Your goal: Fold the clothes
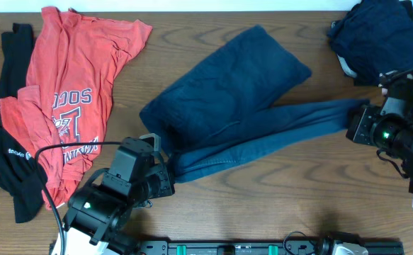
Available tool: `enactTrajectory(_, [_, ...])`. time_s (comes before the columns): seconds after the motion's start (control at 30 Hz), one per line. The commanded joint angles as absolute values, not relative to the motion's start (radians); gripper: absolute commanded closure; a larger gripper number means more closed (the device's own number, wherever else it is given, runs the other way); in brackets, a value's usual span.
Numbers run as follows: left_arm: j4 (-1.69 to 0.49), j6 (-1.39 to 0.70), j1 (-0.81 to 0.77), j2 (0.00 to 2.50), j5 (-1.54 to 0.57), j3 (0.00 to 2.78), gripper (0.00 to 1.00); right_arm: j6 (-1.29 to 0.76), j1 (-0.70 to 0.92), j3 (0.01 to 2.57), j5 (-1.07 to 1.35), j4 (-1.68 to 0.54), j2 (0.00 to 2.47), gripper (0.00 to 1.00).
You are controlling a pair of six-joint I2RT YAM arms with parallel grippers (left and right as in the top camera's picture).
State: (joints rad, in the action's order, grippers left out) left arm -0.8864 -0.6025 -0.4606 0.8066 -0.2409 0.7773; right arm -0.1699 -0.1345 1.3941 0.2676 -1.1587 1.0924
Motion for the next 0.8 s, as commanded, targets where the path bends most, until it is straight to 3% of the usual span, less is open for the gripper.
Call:
enactTrajectory(0.0, [-0.903,-0.690,-0.464,0.802,-0.044,0.793,0.94,-0.143,-0.154,1.412,0.192,-1.099,1.156,0.99])
enactTrajectory(0.33, [-0.818,-0.721,-0.464,0.855,0.241,0.789,0.94,-0.140,-0.125,1.412,0.271,-0.832,1.483,0.99])
enactTrajectory(0.77, [-0.576,-0.849,-0.463,1.215,0.494,0.787,0.94,-0.103,0.028,1.412,0.344,-0.273,1.839,0.99])
